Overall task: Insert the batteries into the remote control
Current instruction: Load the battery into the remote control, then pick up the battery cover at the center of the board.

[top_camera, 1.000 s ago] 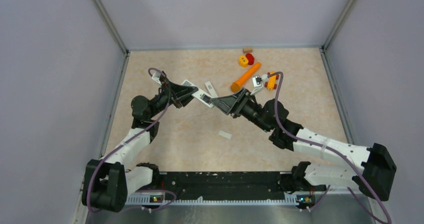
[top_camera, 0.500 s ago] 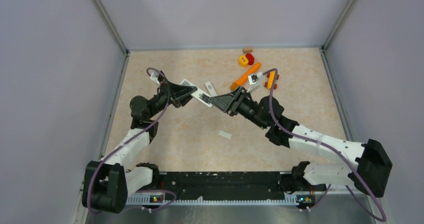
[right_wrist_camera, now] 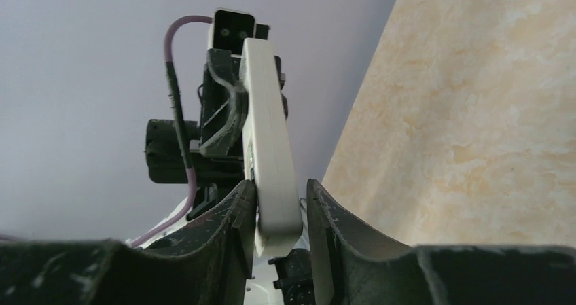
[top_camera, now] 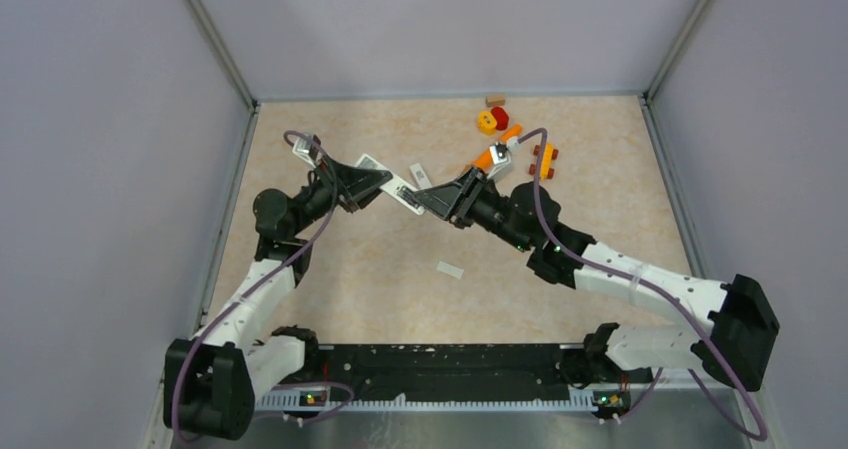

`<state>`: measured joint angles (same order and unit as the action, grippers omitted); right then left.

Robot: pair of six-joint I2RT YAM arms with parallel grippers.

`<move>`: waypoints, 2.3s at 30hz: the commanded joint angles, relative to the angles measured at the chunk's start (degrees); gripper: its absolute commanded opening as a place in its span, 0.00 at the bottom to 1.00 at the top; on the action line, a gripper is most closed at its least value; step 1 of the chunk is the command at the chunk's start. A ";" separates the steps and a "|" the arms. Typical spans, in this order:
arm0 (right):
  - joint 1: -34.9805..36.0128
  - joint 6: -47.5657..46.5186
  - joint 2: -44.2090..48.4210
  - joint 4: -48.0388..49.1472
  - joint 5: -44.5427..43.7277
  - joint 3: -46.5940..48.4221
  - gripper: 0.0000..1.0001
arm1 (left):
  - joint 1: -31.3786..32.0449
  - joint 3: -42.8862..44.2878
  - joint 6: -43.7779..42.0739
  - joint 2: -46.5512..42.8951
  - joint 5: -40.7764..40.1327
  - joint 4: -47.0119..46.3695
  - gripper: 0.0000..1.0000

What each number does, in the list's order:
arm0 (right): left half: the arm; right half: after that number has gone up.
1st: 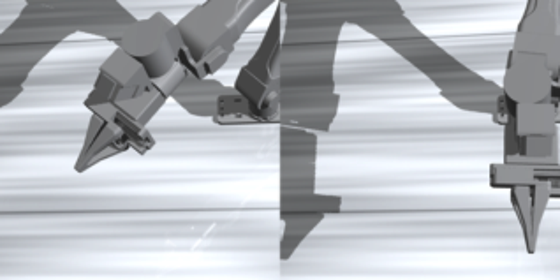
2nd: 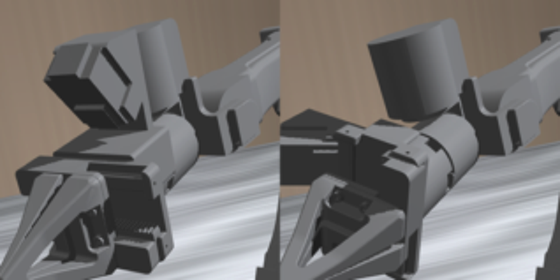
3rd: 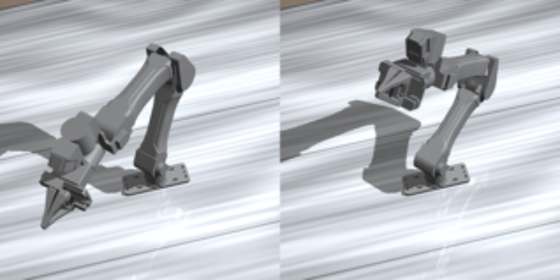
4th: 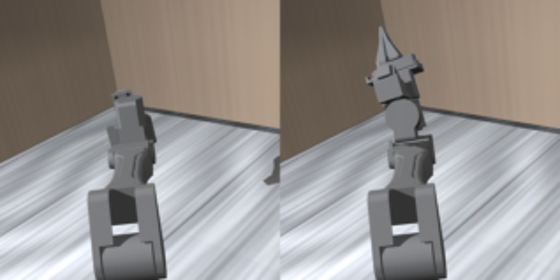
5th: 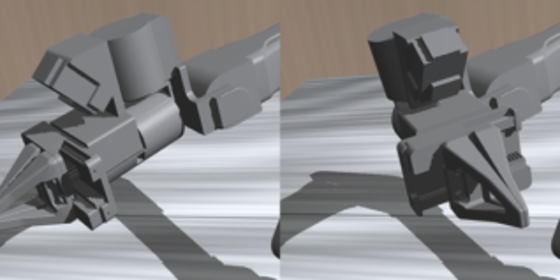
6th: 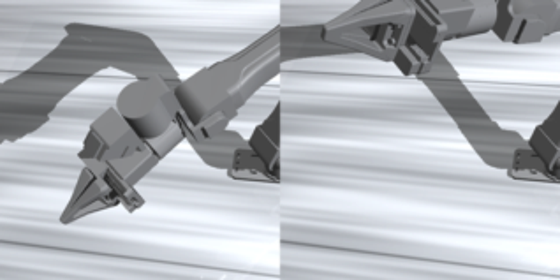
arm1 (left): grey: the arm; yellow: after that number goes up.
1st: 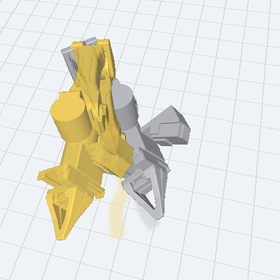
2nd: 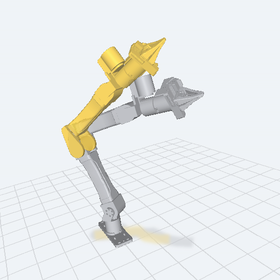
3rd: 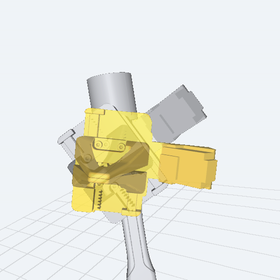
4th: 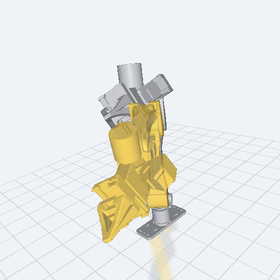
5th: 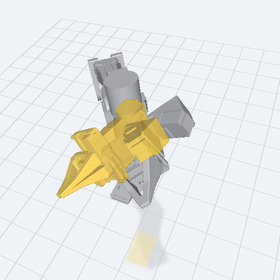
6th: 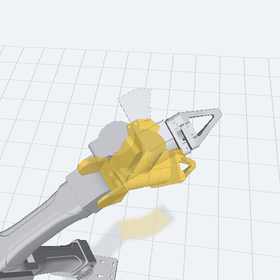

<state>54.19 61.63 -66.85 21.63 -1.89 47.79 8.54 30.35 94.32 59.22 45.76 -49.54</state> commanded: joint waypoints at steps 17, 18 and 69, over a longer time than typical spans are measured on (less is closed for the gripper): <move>-1.24 -5.73 -4.35 -10.19 0.10 6.06 0.23 | 1.04 6.49 -19.97 -6.76 3.18 13.16 0.00; -1.25 -5.80 -4.56 -10.86 -0.02 6.20 0.23 | 1.04 6.42 -20.03 -6.80 3.32 12.93 0.00; -2.42 -66.70 -27.87 -50.00 6.60 11.28 0.73 | -6.43 4.10 -43.95 -7.96 -19.75 52.97 0.00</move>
<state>50.63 -1.54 -92.82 -27.59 7.11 54.81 2.98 32.73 51.24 51.51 23.49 5.19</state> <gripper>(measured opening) 0.740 0.284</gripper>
